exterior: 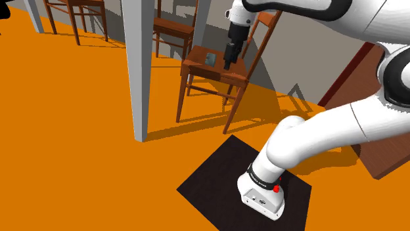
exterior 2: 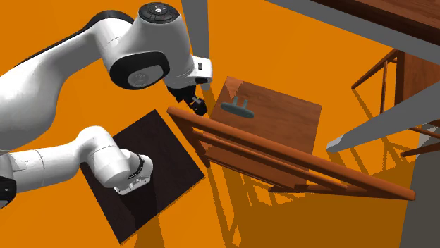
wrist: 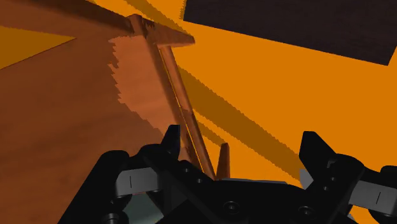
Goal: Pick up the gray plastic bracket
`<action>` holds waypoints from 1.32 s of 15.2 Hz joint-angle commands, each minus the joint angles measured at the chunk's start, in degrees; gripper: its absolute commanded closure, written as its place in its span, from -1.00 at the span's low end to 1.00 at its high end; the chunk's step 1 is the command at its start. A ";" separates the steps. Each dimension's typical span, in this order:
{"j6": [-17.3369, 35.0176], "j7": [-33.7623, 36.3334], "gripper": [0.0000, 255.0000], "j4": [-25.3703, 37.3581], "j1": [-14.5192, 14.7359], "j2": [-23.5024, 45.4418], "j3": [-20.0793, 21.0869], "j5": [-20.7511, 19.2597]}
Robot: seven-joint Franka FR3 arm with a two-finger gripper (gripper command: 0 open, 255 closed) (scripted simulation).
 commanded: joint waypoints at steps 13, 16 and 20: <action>1.94 -32.12 -1.00 30.25 3.40 30.87 -13.91 8.78; 4.35 -32.00 -1.00 27.37 3.29 30.36 -13.74 8.60; 7.51 -31.89 -1.00 23.77 3.28 29.89 -13.72 8.42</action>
